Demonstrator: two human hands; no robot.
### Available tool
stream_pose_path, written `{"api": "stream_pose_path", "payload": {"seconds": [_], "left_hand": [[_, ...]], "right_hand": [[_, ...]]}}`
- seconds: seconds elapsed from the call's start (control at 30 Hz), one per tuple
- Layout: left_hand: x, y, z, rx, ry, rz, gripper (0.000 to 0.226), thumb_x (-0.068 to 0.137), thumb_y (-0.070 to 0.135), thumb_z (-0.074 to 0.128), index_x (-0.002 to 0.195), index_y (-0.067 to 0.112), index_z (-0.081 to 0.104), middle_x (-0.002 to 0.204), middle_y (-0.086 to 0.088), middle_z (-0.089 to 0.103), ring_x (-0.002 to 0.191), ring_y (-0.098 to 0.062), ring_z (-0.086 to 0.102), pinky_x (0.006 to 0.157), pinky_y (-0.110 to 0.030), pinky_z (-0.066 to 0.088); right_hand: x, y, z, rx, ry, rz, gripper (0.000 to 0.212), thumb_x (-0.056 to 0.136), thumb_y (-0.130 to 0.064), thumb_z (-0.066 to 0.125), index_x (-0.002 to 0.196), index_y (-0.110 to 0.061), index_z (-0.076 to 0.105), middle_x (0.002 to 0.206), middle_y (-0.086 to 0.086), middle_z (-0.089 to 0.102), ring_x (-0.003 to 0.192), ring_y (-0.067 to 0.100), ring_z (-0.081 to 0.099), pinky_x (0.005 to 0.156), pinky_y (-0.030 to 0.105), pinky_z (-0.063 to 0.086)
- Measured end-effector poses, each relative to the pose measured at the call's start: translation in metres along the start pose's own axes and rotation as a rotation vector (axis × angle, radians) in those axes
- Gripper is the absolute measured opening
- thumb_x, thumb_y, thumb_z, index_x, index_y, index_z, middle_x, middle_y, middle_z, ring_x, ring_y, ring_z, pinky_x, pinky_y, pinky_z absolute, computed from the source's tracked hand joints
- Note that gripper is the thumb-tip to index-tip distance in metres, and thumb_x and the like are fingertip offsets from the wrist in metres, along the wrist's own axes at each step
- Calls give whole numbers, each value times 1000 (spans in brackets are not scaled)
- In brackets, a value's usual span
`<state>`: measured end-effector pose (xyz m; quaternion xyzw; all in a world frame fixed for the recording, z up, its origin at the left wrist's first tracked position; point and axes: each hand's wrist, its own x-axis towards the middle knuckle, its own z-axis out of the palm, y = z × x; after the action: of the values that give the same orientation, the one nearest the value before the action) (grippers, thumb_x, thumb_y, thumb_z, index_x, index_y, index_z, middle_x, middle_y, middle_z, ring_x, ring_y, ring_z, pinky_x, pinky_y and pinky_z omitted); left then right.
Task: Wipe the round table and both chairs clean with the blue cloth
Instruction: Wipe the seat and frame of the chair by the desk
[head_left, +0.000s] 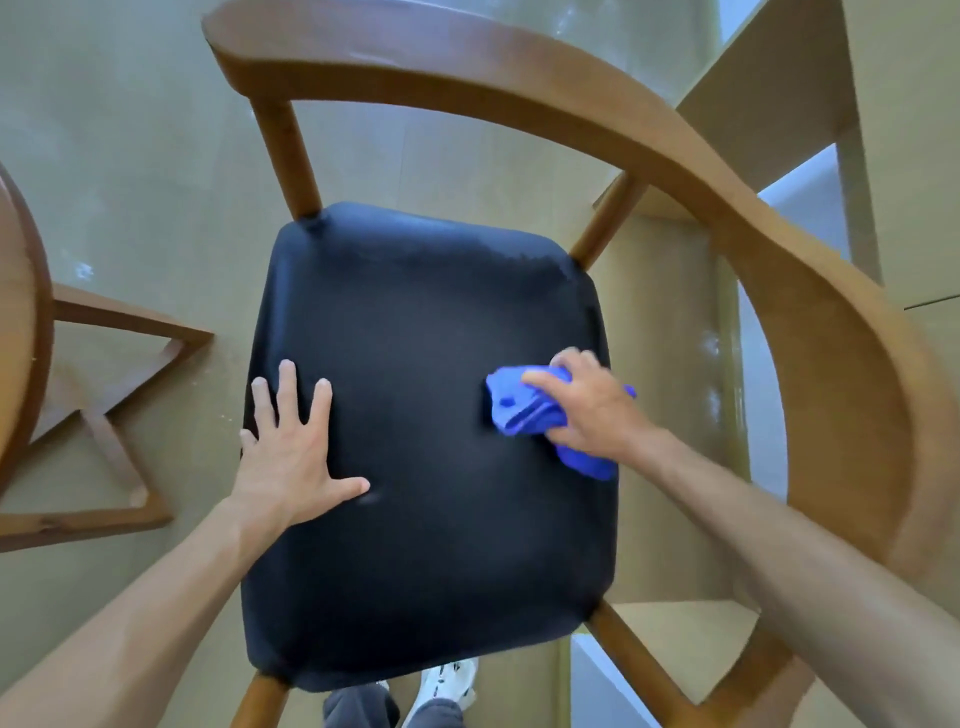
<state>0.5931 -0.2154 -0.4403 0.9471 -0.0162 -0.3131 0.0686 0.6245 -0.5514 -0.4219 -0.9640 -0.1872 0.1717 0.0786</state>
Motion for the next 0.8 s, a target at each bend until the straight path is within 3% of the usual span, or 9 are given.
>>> {"api": "stream_pose_path", "payload": {"seconds": [0.1, 0.2, 0.27, 0.37, 0.5, 0.57, 0.63, 0.7, 0.8], "left_hand": [[3, -1, 5, -3, 20, 6, 123, 64, 69, 71, 150, 20, -1, 155, -10, -29, 144, -40, -20, 110, -60, 28], [3, -1, 7, -7, 17, -4, 124, 63, 68, 73, 151, 19, 1, 155, -10, -28, 144, -40, -19, 109, -61, 27], [3, 0, 6, -18, 19, -7, 125, 62, 67, 74, 151, 19, 2, 155, -10, -28, 144, -40, -19, 109, -61, 28], [1, 3, -1, -13, -25, -24, 125, 64, 67, 73, 151, 20, -2, 154, -9, -32, 143, -40, -22, 111, -60, 25], [-3, 5, -6, -24, -38, -20, 123, 67, 66, 72, 152, 21, -5, 153, -9, -35, 143, -38, -24, 112, -58, 25], [-3, 3, -4, -17, -36, -20, 123, 67, 67, 71, 152, 21, -5, 153, -9, -36, 143, -38, -25, 112, -57, 25], [-2, 1, 0, -3, -28, -21, 124, 67, 69, 70, 152, 21, -7, 152, -9, -37, 143, -38, -25, 112, -56, 25], [1, 1, 4, 8, -19, -19, 124, 67, 70, 69, 152, 21, -7, 151, -9, -38, 143, -38, -25, 112, -56, 26], [2, 4, 5, 34, -19, -27, 124, 68, 70, 68, 152, 20, -8, 150, -11, -39, 142, -40, -25, 112, -56, 27]], "right_hand": [[34, 32, -5, 54, 95, 237, 66, 71, -21, 71, 133, -23, 50, 117, 10, 43, 104, 30, 47, 74, 40, 50], [27, 19, 12, 197, 258, 472, 61, 74, -24, 67, 131, -26, 47, 117, 6, 42, 104, 23, 43, 78, 32, 43], [8, 3, 19, 231, 258, 525, 59, 75, -24, 66, 130, -23, 48, 117, 8, 42, 101, 26, 44, 78, 32, 43], [-43, -36, 32, 167, 85, 264, 59, 65, -24, 72, 121, -19, 56, 110, 12, 48, 90, 34, 52, 65, 37, 52], [-107, -71, 40, -43, -288, -391, 54, 54, -35, 70, 104, -32, 48, 101, 3, 53, 77, 22, 53, 50, 27, 47], [-83, -42, 24, -148, -287, -470, 53, 57, -31, 70, 106, -33, 52, 102, 5, 55, 77, 23, 53, 52, 29, 46], [-40, -5, 6, -99, -129, -193, 55, 65, -23, 72, 118, -27, 58, 111, 11, 53, 89, 31, 53, 62, 38, 51], [4, 25, -12, 5, 12, 304, 57, 78, -23, 67, 132, -25, 50, 121, 13, 43, 106, 35, 45, 78, 39, 48], [59, 26, -25, 276, 190, 912, 49, 85, -29, 60, 131, -22, 44, 125, 13, 38, 111, 37, 44, 80, 40, 43]]}}
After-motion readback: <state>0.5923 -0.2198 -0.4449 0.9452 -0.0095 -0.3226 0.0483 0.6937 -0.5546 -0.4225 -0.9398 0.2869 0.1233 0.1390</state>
